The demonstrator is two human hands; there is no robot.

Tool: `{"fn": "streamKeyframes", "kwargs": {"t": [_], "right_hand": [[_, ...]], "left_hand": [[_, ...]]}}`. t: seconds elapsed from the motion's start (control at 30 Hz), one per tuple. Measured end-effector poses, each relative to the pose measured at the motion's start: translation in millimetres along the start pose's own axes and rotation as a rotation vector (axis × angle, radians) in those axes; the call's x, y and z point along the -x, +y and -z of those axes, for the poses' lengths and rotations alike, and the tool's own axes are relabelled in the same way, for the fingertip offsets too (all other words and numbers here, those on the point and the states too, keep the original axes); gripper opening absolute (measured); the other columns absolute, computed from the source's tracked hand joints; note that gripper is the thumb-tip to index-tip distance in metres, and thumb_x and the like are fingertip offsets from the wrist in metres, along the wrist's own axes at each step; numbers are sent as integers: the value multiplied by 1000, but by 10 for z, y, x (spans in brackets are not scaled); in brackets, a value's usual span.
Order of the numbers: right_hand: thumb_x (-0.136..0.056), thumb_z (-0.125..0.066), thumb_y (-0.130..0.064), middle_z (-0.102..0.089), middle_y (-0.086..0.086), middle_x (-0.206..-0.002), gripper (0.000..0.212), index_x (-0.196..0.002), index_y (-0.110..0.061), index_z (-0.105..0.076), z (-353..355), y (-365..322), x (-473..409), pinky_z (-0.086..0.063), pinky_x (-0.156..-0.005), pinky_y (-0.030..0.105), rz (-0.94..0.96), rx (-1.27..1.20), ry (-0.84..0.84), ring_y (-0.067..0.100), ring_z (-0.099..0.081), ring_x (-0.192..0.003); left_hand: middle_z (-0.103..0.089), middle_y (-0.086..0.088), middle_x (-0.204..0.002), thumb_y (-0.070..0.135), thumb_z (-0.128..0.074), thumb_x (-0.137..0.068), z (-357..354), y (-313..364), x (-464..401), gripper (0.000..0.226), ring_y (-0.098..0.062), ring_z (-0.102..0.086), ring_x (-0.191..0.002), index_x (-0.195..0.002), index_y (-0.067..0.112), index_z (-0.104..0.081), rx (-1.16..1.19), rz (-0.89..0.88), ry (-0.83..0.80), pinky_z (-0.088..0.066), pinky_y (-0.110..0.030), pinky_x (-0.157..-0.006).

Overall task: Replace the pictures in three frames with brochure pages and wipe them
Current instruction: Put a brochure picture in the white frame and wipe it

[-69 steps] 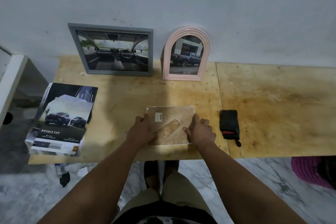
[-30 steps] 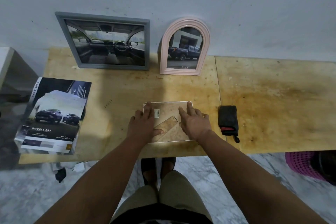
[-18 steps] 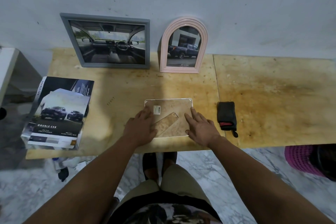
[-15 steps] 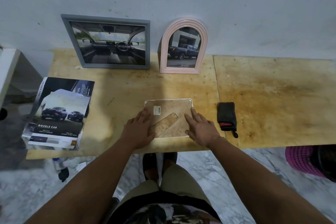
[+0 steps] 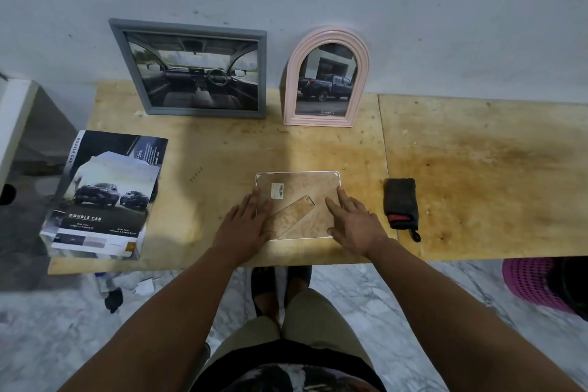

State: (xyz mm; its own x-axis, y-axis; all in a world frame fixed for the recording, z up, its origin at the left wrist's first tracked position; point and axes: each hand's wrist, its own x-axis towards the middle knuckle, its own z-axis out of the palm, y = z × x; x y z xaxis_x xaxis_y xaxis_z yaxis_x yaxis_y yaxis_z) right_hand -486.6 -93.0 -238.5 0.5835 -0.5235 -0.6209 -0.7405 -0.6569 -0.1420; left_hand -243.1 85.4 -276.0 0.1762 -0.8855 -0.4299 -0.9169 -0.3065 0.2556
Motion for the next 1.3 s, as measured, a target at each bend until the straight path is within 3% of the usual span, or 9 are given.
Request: {"fn": "streamKeyframes", "kwargs": {"t": [0.27,0.4,0.53,0.6,0.7,0.8,1.0,1.13,1.3], "right_hand": [[-99,-60,-41,17,-7,-171,83,-163,-41,-8,38,-6,27,-43,-111,59,-7,-25,-6,28,-7,-158],[-101,-52,-45,17,-4,-171,77,-163,-38,-7,87,-34,22,-39,-112,60,-11,21,-50,30,-8,-158],[-98,-47,-52,-15,5,-169,56,-148,-30,-39,357,-213,-36,-42,-101,56,-9,112,-44,34,-36,-143],[-99,-46,-50,-23,6,-166,50,-142,-25,-45,440,-282,-72,-40,-102,55,19,144,13,33,-35,-143],[-103,-39,-49,-5,5,-172,65,-158,-19,-24,419,-354,-114,-36,-112,56,37,114,42,31,-15,-156],[-104,-36,-52,3,10,-172,74,-162,-14,-11,320,-435,-160,-34,-115,57,39,133,20,31,-3,-159],[-100,-37,-59,13,10,-171,85,-164,-15,-3,179,-433,-221,-28,-116,60,2,110,4,31,5,-159],[-97,-40,-62,14,7,-171,88,-164,-18,-4,189,-385,-278,-26,-116,62,13,81,-11,29,6,-159],[-94,-48,-61,19,5,-170,95,-164,-21,1,117,-332,-280,-22,-117,64,19,79,-5,27,11,-158]], "left_hand": [[31,-8,-162,57,-39,-100,32,46,13,82,-25,13,-155,-159,30,11,33,13,-33,-6,-44,-125],[29,-10,-163,51,-43,-99,100,98,-4,82,-29,10,-155,-160,27,6,19,29,-71,-9,-47,-124],[11,-10,-168,47,-48,-92,278,222,-66,75,-34,2,-155,-157,25,-19,62,85,-40,-15,-53,-123],[0,-10,-169,46,-48,-91,355,275,-133,71,-32,0,-155,-154,24,-26,42,47,-29,-15,-52,-122],[-8,-9,-168,46,-46,-93,414,338,-241,73,-26,-3,-156,-157,21,-23,16,-23,-39,-17,-49,-122],[1,-10,-169,55,-45,-95,381,348,-302,81,-27,3,-156,-160,19,-12,-14,-48,-96,-15,-50,-122],[27,-4,-164,65,-35,-96,209,226,-282,89,-27,20,-153,-159,22,12,-37,-98,-150,-6,-56,-123],[29,-3,-162,56,-29,-102,181,191,-287,79,-24,21,-152,-159,22,13,12,-122,-128,-3,-56,-123],[35,-4,-159,47,-35,-102,147,149,-286,80,-26,26,-151,-159,20,14,-4,-155,-125,-2,-58,-123]]}}
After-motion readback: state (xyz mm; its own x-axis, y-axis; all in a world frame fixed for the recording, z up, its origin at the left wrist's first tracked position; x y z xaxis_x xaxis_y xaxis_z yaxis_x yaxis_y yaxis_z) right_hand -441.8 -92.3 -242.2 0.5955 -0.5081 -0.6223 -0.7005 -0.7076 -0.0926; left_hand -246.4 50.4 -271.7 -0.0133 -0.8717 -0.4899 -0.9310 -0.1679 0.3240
